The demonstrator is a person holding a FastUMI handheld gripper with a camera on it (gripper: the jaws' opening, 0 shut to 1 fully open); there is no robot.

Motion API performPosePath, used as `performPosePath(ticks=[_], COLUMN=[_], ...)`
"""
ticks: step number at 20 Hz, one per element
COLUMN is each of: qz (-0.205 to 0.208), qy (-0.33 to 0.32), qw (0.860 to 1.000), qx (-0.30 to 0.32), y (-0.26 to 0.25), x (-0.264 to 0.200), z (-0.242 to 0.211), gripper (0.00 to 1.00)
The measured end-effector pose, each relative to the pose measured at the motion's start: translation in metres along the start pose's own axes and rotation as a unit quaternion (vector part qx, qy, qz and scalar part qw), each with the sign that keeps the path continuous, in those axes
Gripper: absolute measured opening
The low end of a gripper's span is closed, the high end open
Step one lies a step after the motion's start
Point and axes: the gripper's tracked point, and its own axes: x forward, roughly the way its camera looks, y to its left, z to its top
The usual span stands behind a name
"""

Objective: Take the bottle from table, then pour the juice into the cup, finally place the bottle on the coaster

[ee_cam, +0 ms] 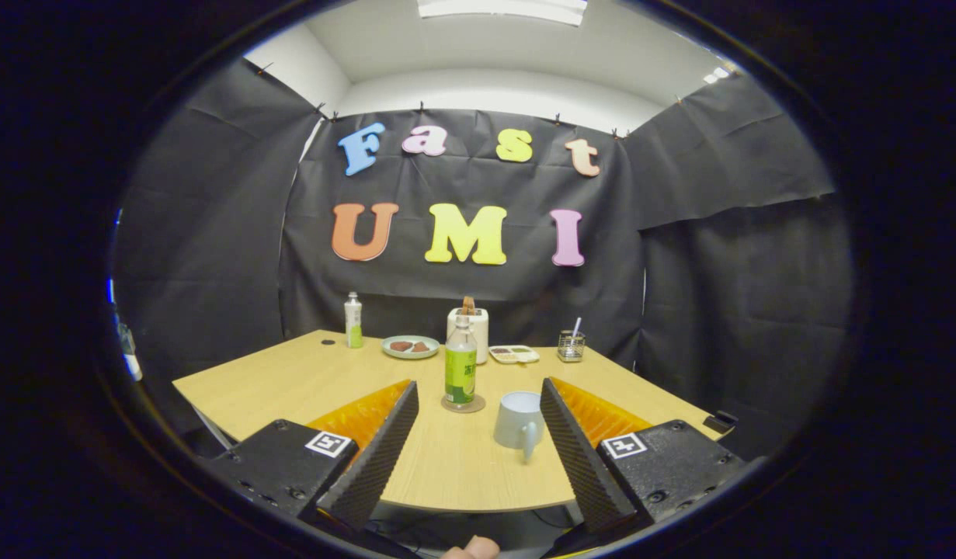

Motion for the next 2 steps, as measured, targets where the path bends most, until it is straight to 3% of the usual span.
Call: performPosePath(ticks=[2], qz=[0.002], qy=[-0.001], qw=[1.000], qx=[0.007], y=[0.0016], x=[0.0004], z=[-0.0012], gripper=[1.00])
